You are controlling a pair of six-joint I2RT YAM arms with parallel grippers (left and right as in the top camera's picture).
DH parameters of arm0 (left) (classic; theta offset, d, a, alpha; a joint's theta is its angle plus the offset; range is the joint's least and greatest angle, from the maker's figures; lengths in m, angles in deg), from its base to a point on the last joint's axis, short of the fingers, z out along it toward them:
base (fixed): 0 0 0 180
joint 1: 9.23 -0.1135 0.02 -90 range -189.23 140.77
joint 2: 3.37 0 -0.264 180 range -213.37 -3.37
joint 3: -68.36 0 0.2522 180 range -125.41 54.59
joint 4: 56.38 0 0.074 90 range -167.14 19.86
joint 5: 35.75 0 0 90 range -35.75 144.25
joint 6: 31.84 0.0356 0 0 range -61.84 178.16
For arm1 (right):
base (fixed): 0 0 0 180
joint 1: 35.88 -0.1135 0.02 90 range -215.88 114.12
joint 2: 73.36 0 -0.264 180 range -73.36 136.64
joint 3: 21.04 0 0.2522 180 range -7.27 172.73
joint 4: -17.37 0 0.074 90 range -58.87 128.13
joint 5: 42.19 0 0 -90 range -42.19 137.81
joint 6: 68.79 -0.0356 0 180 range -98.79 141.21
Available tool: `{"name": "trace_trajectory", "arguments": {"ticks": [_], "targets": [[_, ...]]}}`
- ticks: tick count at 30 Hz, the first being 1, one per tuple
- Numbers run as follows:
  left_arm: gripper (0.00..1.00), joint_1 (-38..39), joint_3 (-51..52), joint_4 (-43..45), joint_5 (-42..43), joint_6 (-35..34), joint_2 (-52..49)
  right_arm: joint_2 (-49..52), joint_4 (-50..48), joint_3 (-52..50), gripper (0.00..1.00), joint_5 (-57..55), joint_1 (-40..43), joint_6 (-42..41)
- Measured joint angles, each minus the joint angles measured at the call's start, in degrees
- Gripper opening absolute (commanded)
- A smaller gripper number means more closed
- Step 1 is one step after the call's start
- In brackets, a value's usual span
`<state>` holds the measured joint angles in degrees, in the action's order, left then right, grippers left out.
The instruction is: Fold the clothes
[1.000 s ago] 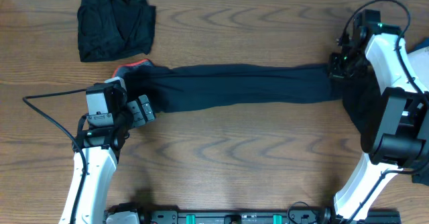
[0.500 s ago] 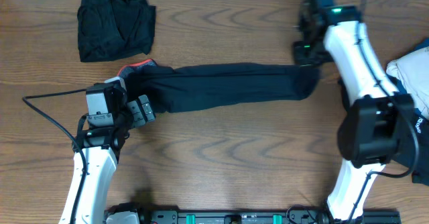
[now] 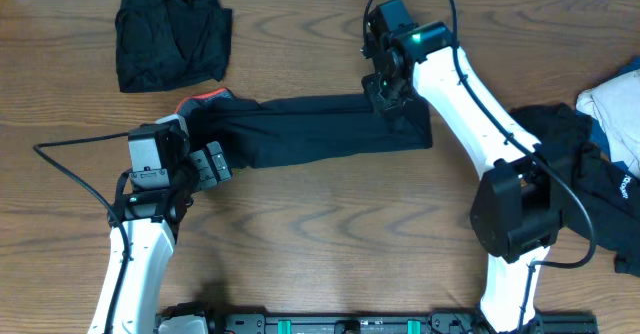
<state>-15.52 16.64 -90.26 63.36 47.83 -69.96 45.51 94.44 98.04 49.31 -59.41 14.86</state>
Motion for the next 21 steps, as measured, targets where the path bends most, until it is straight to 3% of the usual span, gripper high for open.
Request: {"name": "trace_trajectory", "arguments": {"ticks": [4, 5, 11, 18, 21], "targets": [[0.98, 0.0, 0.0, 0.0, 0.0, 0.0, 0.0, 0.0, -1.5, -0.6, 0.31, 2.8, -0.1, -0.5], [0.98, 0.0, 0.0, 0.0, 0.0, 0.0, 0.0, 0.0, -2.4, -1.2, 0.39, 3.8, 0.0, -0.5], [0.98, 0.0, 0.0, 0.0, 0.0, 0.0, 0.0, 0.0, -4.7, -4.8, 0.47, 7.4, 0.0, -0.7], [0.98, 0.0, 0.0, -0.2, 0.0, 0.0, 0.0, -1.1, -1.3, -4.9, 0.76, 4.4, 2.1, -0.8], [0.98, 0.0, 0.0, -0.3, 0.0, 0.0, 0.0, -3.0, 1.0, -4.8, 0.81, 2.9, 5.8, 0.4]]}}
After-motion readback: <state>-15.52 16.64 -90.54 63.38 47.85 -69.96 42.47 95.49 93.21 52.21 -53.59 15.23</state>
